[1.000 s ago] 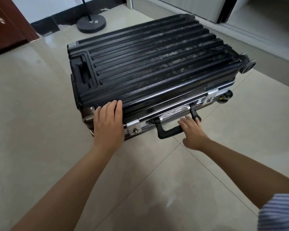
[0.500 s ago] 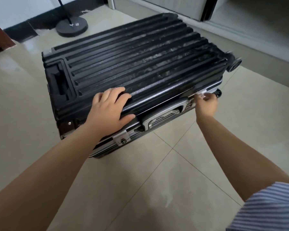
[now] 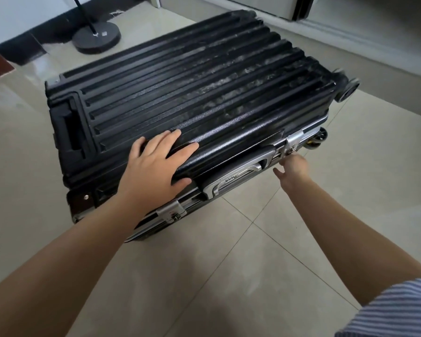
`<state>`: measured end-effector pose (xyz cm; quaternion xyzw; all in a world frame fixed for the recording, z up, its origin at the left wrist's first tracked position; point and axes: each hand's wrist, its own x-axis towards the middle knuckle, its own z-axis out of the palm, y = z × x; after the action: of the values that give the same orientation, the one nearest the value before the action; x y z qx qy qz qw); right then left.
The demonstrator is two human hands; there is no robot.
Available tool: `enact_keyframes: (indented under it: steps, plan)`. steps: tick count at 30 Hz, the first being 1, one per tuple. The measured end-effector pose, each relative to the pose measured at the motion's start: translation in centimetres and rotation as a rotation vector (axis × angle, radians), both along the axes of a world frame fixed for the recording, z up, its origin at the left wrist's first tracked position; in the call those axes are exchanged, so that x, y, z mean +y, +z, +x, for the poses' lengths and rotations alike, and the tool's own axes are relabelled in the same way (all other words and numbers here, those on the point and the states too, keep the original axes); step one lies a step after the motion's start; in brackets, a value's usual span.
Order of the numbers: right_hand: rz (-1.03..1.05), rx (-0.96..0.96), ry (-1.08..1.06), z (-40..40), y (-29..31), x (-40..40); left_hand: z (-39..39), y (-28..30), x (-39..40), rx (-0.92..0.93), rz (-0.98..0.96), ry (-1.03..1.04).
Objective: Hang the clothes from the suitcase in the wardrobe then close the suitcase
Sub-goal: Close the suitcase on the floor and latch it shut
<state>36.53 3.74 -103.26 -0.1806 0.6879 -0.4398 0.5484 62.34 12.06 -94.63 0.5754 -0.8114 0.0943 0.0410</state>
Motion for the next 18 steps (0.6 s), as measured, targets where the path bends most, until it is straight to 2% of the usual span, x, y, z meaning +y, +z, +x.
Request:
enact_keyframes:
  steps: [8, 13, 16, 18]
  plan:
    - [-0.059, 0.333, 0.256, 0.9, -1.9, -1.4, 0.0, -0.1, -0.4, 0.015, 0.011, 0.005]
    - [-0.133, 0.262, 0.294, 0.7, -1.9, -1.5, -0.4, 0.2, -1.0, 0.057, 0.066, 0.033]
    - [-0.091, 0.168, 0.26, 1.6, -1.5, 0.5, -0.7, 0.4, -1.1, 0.076, 0.089, 0.078]
    - [-0.044, 0.173, 0.31, 3.5, -1.6, 2.4, -0.8, 0.5, -0.7, 0.072, 0.064, 0.067]
